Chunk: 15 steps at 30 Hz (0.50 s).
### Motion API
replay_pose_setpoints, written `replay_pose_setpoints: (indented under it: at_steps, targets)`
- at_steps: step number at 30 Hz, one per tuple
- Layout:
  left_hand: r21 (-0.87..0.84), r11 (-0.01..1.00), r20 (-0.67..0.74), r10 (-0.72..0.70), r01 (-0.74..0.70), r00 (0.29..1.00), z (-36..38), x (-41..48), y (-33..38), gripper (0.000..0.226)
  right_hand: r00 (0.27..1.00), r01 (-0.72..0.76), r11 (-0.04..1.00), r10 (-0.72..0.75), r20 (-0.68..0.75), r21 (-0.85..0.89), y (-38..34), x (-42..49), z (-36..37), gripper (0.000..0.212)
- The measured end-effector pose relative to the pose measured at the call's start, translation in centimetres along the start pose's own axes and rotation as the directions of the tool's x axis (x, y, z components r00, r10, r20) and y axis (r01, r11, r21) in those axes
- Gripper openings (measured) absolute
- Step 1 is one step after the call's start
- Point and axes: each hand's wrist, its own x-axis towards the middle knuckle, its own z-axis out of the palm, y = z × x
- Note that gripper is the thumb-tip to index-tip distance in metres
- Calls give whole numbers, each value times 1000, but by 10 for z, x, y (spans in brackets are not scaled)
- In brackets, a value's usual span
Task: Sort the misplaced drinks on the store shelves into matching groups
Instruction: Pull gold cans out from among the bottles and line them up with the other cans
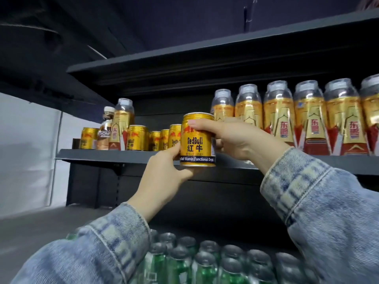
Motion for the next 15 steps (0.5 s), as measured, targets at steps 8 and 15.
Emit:
replay_pose_setpoints:
  at_steps: [8,15]
  targets:
    - [-66,998,-10,-5,4,1000,-25,24,-62,43,999,44,993,-46,-11,-106,0,57,55,44]
    - [-66,995,-25,70,-71,997,-31,65,-99,45,987,148,960,-159,-29,-236,-6,112,72,46]
